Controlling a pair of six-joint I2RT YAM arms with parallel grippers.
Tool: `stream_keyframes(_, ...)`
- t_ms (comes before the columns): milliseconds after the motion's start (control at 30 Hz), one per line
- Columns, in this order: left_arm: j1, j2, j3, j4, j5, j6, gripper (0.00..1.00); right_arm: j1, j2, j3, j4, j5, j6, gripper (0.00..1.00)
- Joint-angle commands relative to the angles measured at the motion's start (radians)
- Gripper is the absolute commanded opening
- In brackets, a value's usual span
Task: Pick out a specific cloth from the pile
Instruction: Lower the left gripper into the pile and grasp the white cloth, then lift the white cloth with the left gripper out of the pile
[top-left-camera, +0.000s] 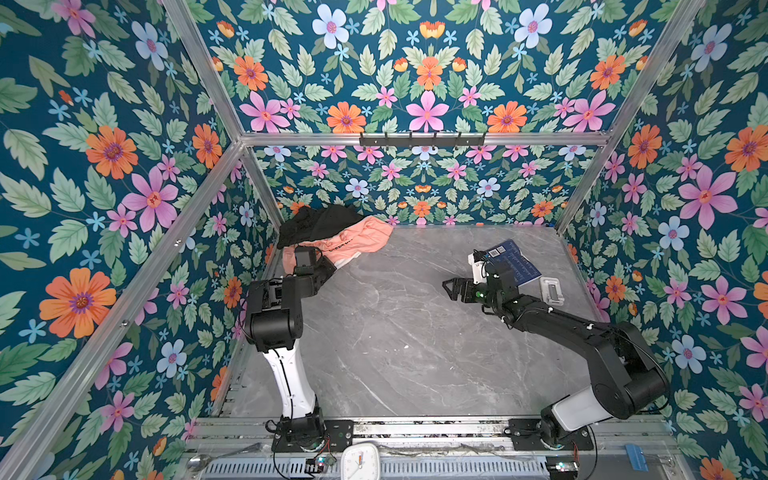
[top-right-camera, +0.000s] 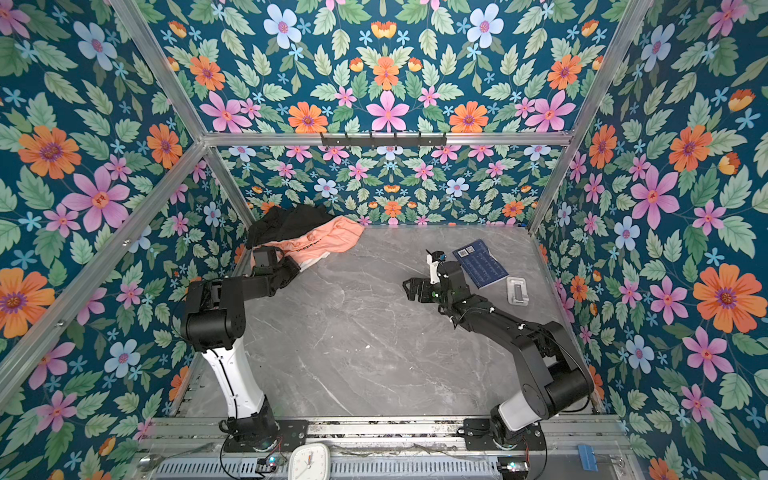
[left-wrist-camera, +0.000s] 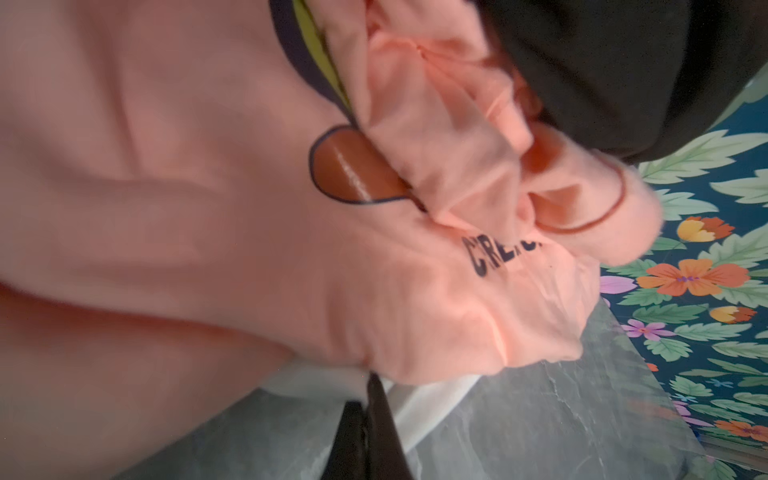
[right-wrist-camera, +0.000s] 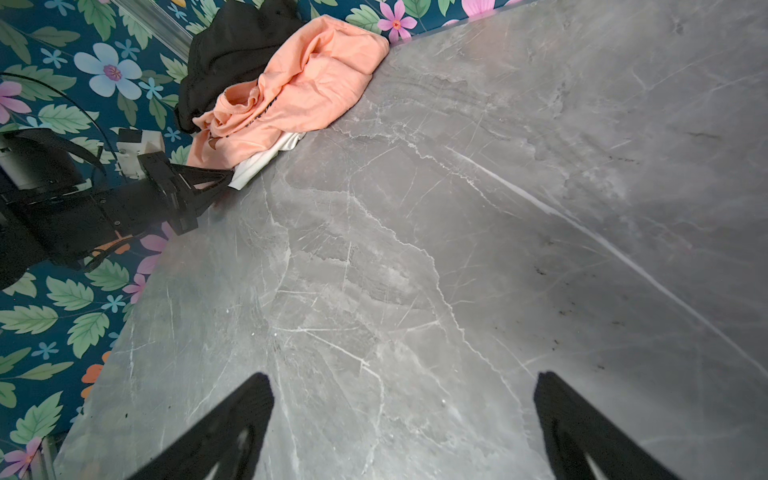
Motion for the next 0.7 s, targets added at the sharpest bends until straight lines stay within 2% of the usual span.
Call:
stream_keyframes(0, 0.000, -0.024, -0.011, -0.015, 0.016, 0.013, 0.00, 0.002, -0.011, -0.003, 0.007, 0.008, -0.002, 0.99)
stream_keyframes(667, 0.000, -0.169, -0.018, -0.076, 0.018, 0.006, 0.00, 0.006, -0.014, 0.025, -0.007, 0.007, 0.000, 0.99)
